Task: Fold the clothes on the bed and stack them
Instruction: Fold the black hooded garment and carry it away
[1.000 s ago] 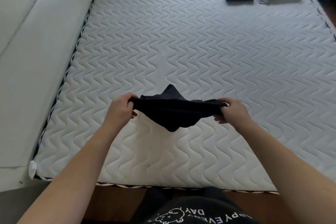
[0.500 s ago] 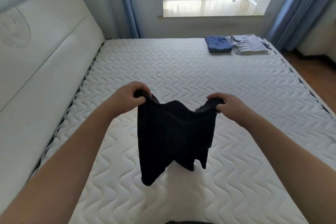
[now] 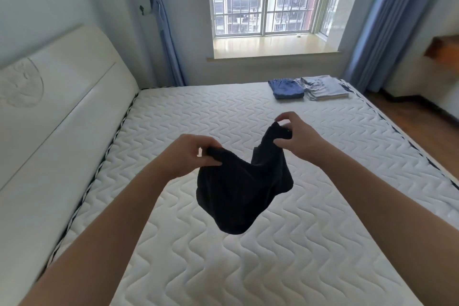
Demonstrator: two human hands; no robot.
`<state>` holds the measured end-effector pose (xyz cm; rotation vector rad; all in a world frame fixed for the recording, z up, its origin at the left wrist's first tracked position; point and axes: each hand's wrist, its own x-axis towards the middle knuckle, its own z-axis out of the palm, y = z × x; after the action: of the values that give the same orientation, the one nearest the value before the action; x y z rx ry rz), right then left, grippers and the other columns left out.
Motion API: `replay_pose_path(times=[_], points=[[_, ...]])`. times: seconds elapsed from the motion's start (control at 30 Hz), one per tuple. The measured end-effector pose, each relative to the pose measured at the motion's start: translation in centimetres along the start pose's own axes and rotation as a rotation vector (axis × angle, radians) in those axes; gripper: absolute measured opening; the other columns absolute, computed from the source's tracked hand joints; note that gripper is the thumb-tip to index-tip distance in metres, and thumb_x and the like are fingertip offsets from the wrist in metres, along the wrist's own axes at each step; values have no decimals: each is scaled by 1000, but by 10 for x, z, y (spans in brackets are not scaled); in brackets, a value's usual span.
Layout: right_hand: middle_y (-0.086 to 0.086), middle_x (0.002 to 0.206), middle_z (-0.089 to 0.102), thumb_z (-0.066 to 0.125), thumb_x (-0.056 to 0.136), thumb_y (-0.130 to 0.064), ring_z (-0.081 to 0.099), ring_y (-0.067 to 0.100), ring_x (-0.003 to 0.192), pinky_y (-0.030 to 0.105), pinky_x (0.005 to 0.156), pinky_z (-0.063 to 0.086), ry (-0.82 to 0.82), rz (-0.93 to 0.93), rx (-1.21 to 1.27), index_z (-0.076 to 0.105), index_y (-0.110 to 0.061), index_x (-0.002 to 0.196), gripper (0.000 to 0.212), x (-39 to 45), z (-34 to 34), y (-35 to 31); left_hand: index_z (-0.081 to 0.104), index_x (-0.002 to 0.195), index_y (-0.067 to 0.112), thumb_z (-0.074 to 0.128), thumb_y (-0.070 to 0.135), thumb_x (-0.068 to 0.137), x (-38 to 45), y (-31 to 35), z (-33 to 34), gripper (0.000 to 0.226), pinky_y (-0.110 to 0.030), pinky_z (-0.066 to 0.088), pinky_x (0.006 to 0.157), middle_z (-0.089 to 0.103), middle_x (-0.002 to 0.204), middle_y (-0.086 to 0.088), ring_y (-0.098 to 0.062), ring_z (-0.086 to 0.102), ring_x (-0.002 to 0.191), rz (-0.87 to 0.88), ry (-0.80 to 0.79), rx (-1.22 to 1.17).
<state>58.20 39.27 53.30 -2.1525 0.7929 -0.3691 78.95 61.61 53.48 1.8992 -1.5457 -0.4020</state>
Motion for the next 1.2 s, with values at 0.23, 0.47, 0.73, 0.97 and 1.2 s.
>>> replay_pose_path(times=[0.23, 0.47, 0.73, 0.97, 1.2], points=[[-11, 89, 73, 80, 79, -19, 70, 7, 84, 28, 81, 54, -34, -139, 89, 50, -33, 106, 43, 1, 2, -23, 75, 87, 48, 82, 38, 75, 20, 16, 14, 17, -32, 23, 116, 25, 156, 23, -1, 17, 146, 136, -67, 5], [-7, 79, 74, 83, 72, -28, 70, 7, 76, 26, 75, 49, -15, -193, 262, 60, -31, 79, 25, -9, 13, -37, 76, 94, 46, 84, 39, 71, 30, 23, 32, 25, -19, 47, 98, 56, 128, 28, 7, 52, 117, 79, -116, -158], [-9, 78, 69, 58, 95, -35, 66, 4, 72, 34, 77, 55, 317, 13, 203, 61, -28, 89, 10, -32, 45, -6, 77, 98, 28, 78, 51, 73, 21, 13, 64, 34, -19, 50, 80, 64, 96, 18, 2, 60, 88, -167, 257, -79], [-19, 124, 60, 57, 73, -77, 64, -1, 107, 20, 88, 53, -173, 36, 522, 47, -44, 135, 70, -53, 82, 2, 74, 102, 29, 69, 51, 84, 23, 19, 82, 29, -13, 43, 79, 66, 100, 13, -3, 60, 90, -281, 366, -163], [-14, 114, 70, 70, 84, -49, 69, 10, 101, 29, 86, 57, -19, 117, 671, 60, -32, 124, 44, -46, 93, 15, 75, 96, 43, 44, 45, 102, 19, 20, 78, 31, -20, 56, 82, 71, 98, 22, 4, 66, 92, -312, 180, -564]])
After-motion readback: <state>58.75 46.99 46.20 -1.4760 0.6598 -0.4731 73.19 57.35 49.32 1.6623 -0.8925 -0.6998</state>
